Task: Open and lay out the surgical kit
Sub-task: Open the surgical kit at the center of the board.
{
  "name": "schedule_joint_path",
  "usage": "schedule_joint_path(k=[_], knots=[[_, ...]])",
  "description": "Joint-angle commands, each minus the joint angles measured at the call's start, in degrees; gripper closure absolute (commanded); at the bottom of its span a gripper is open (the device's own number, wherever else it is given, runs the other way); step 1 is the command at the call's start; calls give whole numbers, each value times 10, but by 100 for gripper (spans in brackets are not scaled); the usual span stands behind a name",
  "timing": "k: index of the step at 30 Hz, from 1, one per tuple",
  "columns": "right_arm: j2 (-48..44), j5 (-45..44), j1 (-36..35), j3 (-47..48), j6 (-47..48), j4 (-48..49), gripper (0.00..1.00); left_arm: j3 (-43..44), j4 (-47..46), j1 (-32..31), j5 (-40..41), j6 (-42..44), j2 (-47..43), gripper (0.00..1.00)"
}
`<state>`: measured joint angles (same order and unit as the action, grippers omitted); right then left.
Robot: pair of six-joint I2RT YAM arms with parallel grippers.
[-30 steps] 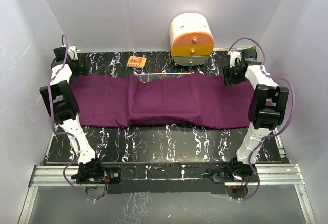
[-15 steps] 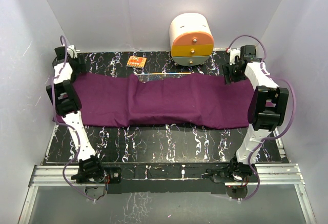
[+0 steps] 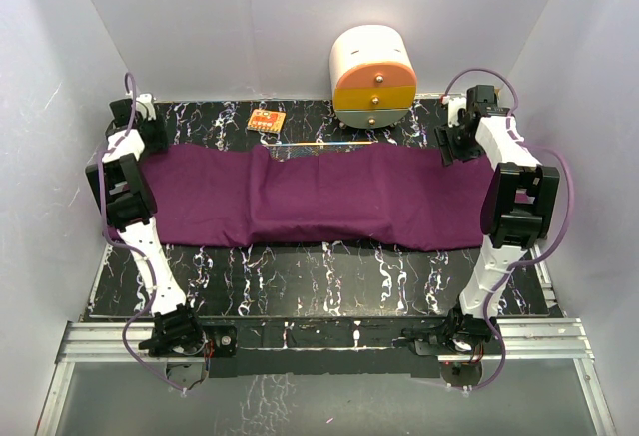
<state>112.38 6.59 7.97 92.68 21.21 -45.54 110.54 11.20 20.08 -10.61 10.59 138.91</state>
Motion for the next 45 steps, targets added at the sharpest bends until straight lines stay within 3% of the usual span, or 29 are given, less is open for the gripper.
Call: schedule_joint_path(k=[1, 14, 22, 30, 45], knots=[[3, -25, -1, 38, 16, -11, 45, -45, 100, -12, -6, 20, 9, 56], [0, -38, -1, 36, 27, -14, 45, 7, 119, -17, -9, 32, 0, 99], [-3, -69, -1, 42, 18, -10, 46, -9, 70, -17, -35, 49, -76, 100], [10, -122, 22, 70, -22, 57, 44, -28, 62, -17, -76, 43, -148, 100], [204, -162, 100, 243, -43, 122, 42, -20, 71, -17, -96, 24, -188, 100]])
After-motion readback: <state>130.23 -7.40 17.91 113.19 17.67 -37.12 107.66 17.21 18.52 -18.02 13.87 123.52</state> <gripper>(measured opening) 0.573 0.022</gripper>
